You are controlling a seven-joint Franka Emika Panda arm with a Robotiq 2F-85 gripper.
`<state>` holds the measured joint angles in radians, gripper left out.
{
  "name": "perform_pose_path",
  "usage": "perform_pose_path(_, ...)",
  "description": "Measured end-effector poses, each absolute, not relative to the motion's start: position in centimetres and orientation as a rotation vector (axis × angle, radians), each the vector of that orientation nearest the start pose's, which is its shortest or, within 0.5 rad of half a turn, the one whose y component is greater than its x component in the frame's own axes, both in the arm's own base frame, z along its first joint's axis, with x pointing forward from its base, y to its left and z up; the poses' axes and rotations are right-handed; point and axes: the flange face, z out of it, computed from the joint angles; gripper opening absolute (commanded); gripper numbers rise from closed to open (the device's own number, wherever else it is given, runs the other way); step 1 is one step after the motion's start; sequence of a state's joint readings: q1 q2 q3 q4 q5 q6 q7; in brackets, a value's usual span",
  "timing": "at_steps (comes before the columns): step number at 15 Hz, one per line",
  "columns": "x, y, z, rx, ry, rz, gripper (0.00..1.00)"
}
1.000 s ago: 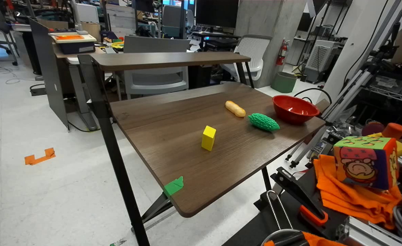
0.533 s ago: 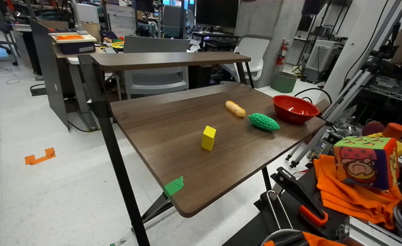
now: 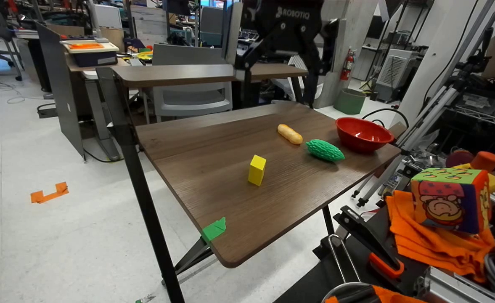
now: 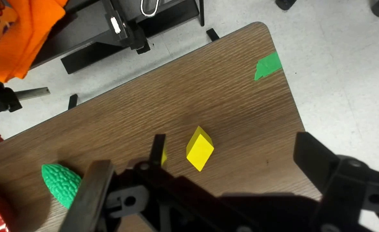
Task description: Move the block backwards
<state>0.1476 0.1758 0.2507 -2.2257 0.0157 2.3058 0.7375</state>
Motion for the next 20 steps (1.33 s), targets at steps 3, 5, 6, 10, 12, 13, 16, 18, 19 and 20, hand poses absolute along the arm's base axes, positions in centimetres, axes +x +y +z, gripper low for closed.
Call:
perform_pose_path(3, 51.4, 20.8, 25.4, -3.098, 0.624, 0.230, 1.00)
perform_pose_path(5, 52.8, 20.8, 23.0, -3.104, 0.676, 0.265, 1.00)
perform_pose_path(6, 53.4, 20.8, 21.9, -3.105, 0.698, 0.278, 1.00)
perform_pose_path(10, 55.4, 21.2, 18.4, -3.109, 0.773, 0.304, 1.00)
perform_pose_path(12, 56.0, 21.4, 16.9, -3.113, 0.813, 0.312, 1.00)
perform_pose_path(13, 56.3, 21.4, 16.1, -3.116, 0.832, 0.315, 1.00)
perform_pose_path(16, 57.0, 21.4, 14.3, -3.123, 0.907, 0.335, 1.00)
perform_pose_path(18, 57.4, 21.2, 13.5, -3.129, 0.981, 0.363, 1.00)
perform_pose_path(19, 57.7, 21.1, 13.2, -3.131, 1.020, 0.381, 1.00)
perform_pose_path(20, 57.9, 21.0, 12.9, -3.130, 1.052, 0.396, 1.00)
